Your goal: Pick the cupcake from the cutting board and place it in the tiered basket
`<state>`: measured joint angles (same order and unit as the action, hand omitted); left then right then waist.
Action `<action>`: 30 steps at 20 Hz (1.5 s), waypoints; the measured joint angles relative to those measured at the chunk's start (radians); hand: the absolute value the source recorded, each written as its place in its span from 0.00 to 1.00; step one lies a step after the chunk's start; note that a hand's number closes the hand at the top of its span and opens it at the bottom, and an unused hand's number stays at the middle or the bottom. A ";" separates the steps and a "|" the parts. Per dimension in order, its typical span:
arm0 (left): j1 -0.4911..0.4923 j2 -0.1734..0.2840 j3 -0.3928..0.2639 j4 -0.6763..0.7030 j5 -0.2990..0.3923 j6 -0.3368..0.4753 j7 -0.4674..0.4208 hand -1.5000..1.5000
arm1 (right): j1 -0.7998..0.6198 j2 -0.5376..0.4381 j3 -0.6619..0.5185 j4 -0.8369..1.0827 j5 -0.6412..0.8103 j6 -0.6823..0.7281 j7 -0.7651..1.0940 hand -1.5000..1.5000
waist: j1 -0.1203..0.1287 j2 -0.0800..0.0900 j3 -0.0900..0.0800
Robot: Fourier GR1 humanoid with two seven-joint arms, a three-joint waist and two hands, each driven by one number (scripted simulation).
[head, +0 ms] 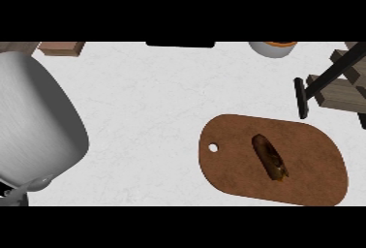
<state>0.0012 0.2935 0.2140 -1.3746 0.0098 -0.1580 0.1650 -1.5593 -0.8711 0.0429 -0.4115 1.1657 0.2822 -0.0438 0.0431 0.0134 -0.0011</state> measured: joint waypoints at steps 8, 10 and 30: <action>-0.001 -0.014 -0.003 0.002 -0.007 0.009 -0.013 0.50 | -0.013 -0.008 -0.022 0.152 0.021 0.127 0.151 0.00 | -0.001 0.001 0.001; 0.000 -0.018 -0.003 -0.004 -0.007 0.012 -0.005 0.50 | -0.016 -0.012 -0.049 0.168 0.005 0.120 0.173 0.00 | -0.002 0.000 0.002; 0.027 -0.013 0.011 -0.009 -0.007 0.008 -0.013 0.50 | -0.173 -0.277 -0.430 0.194 -0.280 0.008 0.412 0.00 | -0.024 -0.010 0.003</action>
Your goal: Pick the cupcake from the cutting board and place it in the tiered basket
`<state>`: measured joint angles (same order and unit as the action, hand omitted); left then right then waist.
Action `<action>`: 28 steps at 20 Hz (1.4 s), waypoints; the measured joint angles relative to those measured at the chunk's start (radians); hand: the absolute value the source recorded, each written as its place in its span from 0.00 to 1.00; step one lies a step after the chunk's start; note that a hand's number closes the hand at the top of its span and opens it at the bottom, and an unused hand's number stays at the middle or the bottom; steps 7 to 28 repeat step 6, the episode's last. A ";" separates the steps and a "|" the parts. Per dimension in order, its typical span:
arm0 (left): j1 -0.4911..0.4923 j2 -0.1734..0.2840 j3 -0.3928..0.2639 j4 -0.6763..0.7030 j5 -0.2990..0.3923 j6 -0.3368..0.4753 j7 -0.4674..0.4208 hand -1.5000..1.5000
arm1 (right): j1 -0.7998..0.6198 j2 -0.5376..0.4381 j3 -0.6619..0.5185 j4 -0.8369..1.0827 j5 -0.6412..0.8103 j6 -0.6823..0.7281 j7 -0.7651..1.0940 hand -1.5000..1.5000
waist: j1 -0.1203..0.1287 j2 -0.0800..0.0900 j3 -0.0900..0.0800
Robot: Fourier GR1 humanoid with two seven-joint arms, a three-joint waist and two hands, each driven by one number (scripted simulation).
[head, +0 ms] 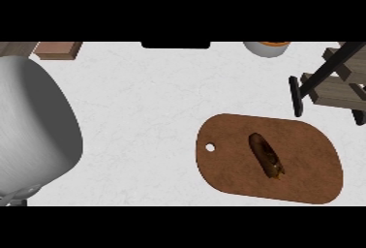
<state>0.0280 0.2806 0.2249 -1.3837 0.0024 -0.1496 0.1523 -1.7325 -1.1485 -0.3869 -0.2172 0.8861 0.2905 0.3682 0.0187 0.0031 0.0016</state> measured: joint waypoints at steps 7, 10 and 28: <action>0.000 0.007 0.018 0.015 0.010 -0.003 0.000 0.50 | 0.055 -0.157 -0.152 0.030 -0.142 0.062 -0.061 0.00 | -0.020 -0.004 0.001; 0.000 0.007 0.018 0.015 0.010 -0.003 0.000 0.50 | 0.055 -0.157 -0.152 0.030 -0.142 0.062 -0.061 0.00 | -0.020 -0.004 0.001; 0.000 0.007 0.018 0.015 0.010 -0.003 0.000 0.50 | 0.055 -0.157 -0.152 0.030 -0.142 0.062 -0.061 0.00 | -0.020 -0.004 0.001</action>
